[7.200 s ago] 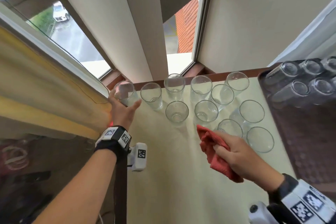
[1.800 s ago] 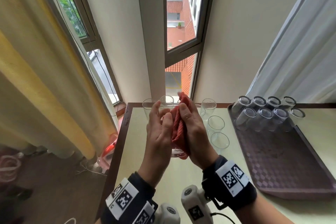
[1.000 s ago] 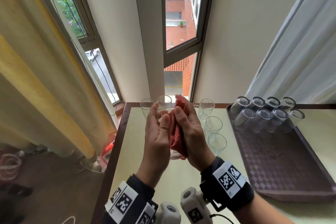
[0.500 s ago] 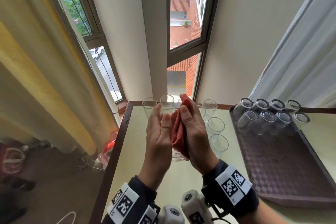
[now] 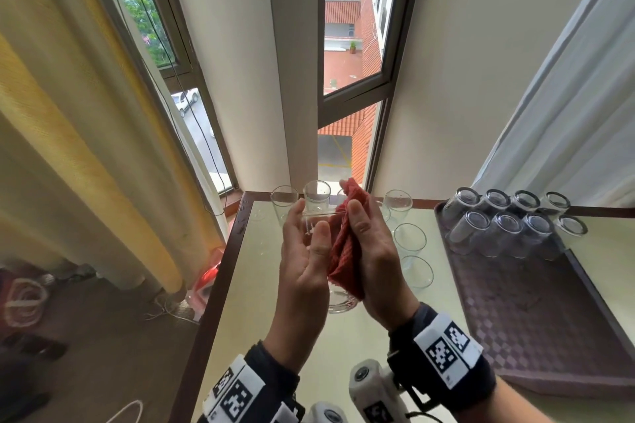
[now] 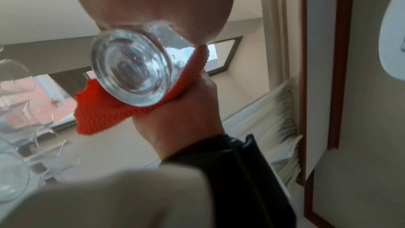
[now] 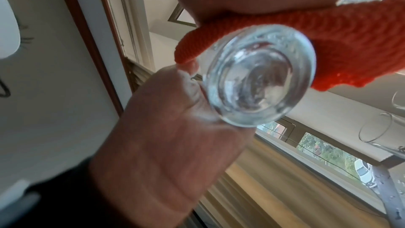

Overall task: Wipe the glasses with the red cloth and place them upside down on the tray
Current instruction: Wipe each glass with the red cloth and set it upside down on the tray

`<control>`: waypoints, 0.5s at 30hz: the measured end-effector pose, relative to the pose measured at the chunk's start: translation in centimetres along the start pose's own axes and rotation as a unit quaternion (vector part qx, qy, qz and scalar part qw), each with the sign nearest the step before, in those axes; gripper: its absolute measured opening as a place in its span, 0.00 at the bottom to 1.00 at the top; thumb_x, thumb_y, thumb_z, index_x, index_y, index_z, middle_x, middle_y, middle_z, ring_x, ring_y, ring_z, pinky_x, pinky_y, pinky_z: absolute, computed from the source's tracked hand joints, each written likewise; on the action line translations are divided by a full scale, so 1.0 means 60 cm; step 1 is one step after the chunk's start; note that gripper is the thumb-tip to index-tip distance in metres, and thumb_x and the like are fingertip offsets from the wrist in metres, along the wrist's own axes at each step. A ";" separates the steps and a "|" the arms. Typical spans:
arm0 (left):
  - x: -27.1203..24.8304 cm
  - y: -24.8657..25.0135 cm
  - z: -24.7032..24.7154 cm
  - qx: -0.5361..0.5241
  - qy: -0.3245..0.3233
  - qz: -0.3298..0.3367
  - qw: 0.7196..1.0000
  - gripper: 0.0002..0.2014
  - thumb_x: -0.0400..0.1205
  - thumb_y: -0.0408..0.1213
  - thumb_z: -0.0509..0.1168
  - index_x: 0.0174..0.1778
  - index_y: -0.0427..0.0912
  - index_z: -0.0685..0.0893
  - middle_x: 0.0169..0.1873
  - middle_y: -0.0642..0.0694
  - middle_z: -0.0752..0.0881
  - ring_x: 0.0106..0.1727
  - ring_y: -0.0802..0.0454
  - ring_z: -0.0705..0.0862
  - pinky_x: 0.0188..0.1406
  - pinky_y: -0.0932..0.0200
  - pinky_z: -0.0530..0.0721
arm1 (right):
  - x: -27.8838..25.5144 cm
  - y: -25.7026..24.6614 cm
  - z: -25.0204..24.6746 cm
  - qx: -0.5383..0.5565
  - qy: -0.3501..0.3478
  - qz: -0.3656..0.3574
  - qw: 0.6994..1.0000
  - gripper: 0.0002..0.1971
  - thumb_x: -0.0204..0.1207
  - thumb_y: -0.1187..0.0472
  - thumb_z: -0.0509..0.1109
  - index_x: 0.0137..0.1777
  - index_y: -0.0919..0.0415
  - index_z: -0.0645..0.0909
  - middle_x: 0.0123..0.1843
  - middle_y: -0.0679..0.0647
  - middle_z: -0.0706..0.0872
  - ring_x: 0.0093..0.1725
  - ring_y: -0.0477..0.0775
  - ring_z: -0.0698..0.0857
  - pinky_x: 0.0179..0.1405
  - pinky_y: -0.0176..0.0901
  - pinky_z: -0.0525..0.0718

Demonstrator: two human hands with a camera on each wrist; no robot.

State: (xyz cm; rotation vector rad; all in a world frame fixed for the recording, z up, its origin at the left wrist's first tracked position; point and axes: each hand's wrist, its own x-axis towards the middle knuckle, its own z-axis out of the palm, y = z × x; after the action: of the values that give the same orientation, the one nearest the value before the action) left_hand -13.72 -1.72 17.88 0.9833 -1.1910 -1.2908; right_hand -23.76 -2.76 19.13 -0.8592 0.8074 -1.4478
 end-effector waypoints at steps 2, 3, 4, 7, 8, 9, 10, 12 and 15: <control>0.000 -0.004 -0.007 0.014 0.006 -0.014 1.000 0.27 0.72 0.70 0.66 0.67 0.76 0.69 0.70 0.52 0.77 0.69 0.57 0.82 0.65 0.56 0.85 | -0.008 0.006 0.002 -0.013 -0.023 0.002 1.000 0.24 0.80 0.54 0.59 0.76 0.53 0.69 0.60 0.55 0.90 0.63 0.64 0.87 0.66 0.60 0.85; -0.001 -0.004 -0.011 0.018 0.009 -0.020 1.000 0.31 0.69 0.74 0.66 0.68 0.76 0.70 0.73 0.48 0.75 0.72 0.52 0.80 0.68 0.50 0.84 | -0.014 0.013 0.003 -0.020 -0.032 0.000 0.999 0.24 0.80 0.55 0.59 0.77 0.51 0.68 0.60 0.50 0.90 0.64 0.61 0.87 0.65 0.57 0.85; 0.001 -0.008 -0.018 0.016 0.015 -0.024 0.999 0.33 0.68 0.75 0.66 0.69 0.73 0.71 0.74 0.46 0.75 0.73 0.50 0.80 0.69 0.47 0.84 | -0.020 0.021 0.003 -0.025 -0.034 -0.001 0.999 0.25 0.80 0.56 0.60 0.78 0.49 0.68 0.61 0.49 0.89 0.66 0.60 0.86 0.66 0.55 0.84; 0.005 -0.010 -0.028 0.010 0.026 -0.023 0.999 0.27 0.75 0.70 0.61 0.70 0.72 0.69 0.73 0.48 0.77 0.73 0.53 0.81 0.72 0.46 0.82 | -0.029 0.033 0.007 -0.037 -0.026 0.007 0.999 0.24 0.82 0.58 0.64 0.78 0.46 0.70 0.65 0.67 0.82 0.67 0.72 0.81 0.67 0.58 0.81; 0.006 -0.011 -0.030 0.015 0.028 -0.018 0.999 0.24 0.78 0.69 0.59 0.70 0.73 0.68 0.72 0.49 0.78 0.73 0.52 0.80 0.72 0.46 0.82 | -0.027 0.029 0.010 -0.032 -0.023 0.012 0.999 0.22 0.84 0.57 0.64 0.77 0.47 0.70 0.62 0.69 0.82 0.64 0.75 0.81 0.65 0.59 0.82; 0.005 -0.009 -0.029 0.019 0.024 -0.015 0.999 0.23 0.79 0.69 0.57 0.69 0.73 0.68 0.72 0.49 0.78 0.74 0.51 0.79 0.72 0.48 0.82 | -0.022 0.023 0.012 -0.022 -0.023 0.014 0.999 0.20 0.83 0.57 0.63 0.75 0.48 0.71 0.56 0.65 0.86 0.59 0.71 0.85 0.61 0.57 0.85; 0.003 -0.008 -0.028 0.022 0.019 -0.015 0.999 0.23 0.78 0.69 0.56 0.70 0.72 0.67 0.73 0.47 0.78 0.74 0.51 0.79 0.71 0.52 0.83 | -0.016 0.021 0.013 -0.014 -0.025 0.015 0.999 0.20 0.81 0.55 0.60 0.73 0.49 0.72 0.51 0.57 0.91 0.56 0.63 0.89 0.58 0.50 0.89; 0.004 -0.007 -0.027 0.027 0.010 -0.015 0.999 0.22 0.79 0.66 0.56 0.69 0.70 0.67 0.69 0.52 0.80 0.70 0.59 0.82 0.63 0.63 0.85 | -0.006 0.019 0.015 -0.003 -0.023 0.022 0.999 0.23 0.78 0.52 0.57 0.74 0.52 0.71 0.56 0.57 0.91 0.59 0.58 0.90 0.60 0.49 0.88; 0.016 -0.004 -0.036 0.031 0.012 -0.027 0.999 0.25 0.73 0.73 0.64 0.64 0.74 0.73 0.67 0.51 0.78 0.68 0.54 0.83 0.58 0.60 0.86 | -0.009 0.031 0.023 -0.011 -0.009 0.010 1.000 0.22 0.83 0.52 0.58 0.77 0.49 0.69 0.73 0.64 0.80 0.69 0.59 0.84 0.71 0.56 0.81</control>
State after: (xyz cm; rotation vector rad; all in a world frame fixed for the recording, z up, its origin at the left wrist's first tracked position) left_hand -11.74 -2.89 17.40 1.0800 -1.1999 -1.2878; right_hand -21.63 -2.28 18.14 -0.8769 0.8173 -1.4134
